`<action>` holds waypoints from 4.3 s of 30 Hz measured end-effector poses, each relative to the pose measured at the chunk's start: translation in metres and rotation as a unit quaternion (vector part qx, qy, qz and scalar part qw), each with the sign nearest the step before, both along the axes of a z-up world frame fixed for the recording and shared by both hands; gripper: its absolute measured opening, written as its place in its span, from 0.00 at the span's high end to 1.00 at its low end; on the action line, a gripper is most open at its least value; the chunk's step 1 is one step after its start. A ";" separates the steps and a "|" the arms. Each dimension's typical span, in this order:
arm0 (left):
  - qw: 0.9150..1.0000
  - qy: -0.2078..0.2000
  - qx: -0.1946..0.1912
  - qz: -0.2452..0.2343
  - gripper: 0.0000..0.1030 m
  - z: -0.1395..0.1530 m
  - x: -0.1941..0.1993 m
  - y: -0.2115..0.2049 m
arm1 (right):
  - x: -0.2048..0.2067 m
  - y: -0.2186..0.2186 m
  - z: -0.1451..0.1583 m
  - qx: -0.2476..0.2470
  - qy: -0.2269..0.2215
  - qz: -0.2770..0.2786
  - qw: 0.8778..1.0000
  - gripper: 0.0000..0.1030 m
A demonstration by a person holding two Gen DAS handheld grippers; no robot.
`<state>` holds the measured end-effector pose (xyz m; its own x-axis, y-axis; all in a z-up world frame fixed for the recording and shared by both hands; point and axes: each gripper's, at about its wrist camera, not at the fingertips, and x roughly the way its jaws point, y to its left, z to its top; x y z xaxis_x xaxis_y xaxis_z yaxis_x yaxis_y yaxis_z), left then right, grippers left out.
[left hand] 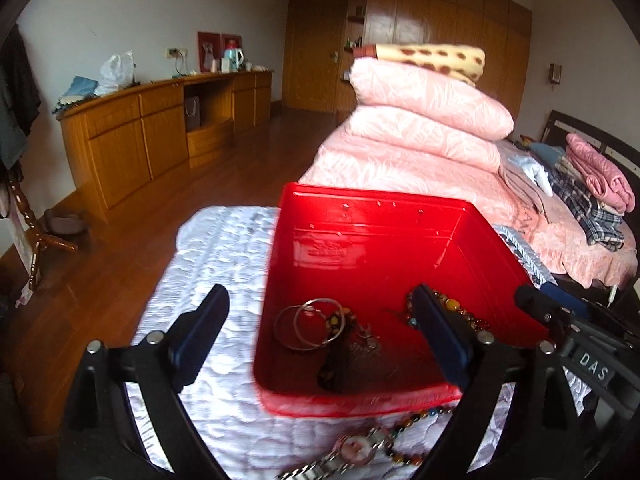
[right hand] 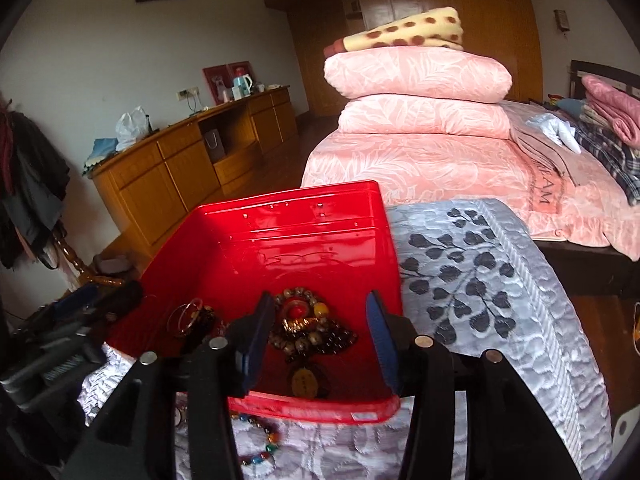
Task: Organize jewelry
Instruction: 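Carry the pendant and bangle into the red tin and open both tools, then withdraw both tools from the tin toward the watch and bead bracelet, then grasp the multicoloured bead bracelet with the right tool, then grasp the silver wristwatch with the left tool while the right tool holds the bracelet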
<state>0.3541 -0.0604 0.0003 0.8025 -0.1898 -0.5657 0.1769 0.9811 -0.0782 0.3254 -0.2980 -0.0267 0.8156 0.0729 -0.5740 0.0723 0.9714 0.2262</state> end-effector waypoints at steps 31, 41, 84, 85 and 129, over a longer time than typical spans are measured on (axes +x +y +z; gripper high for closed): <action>1.000 -0.008 0.024 -0.009 0.05 -0.022 -0.117 0.036 | -0.085 0.047 -0.035 -0.027 0.061 0.027 0.997 0.10; 1.000 -0.009 0.027 0.003 0.05 -0.026 -0.119 0.047 | -0.079 0.055 -0.039 -0.041 0.079 0.023 0.996 0.06; 1.000 0.023 0.009 0.014 0.05 -0.039 -0.089 0.055 | -0.032 0.055 -0.060 -0.023 0.122 0.022 0.992 0.92; 1.000 0.027 0.009 0.009 0.05 -0.040 -0.088 0.050 | -0.035 0.052 -0.058 -0.022 0.118 0.020 0.993 0.92; 0.988 0.147 0.017 -0.034 0.63 -0.076 -0.045 -0.006 | -0.048 0.004 -0.067 0.024 0.128 0.008 0.991 0.89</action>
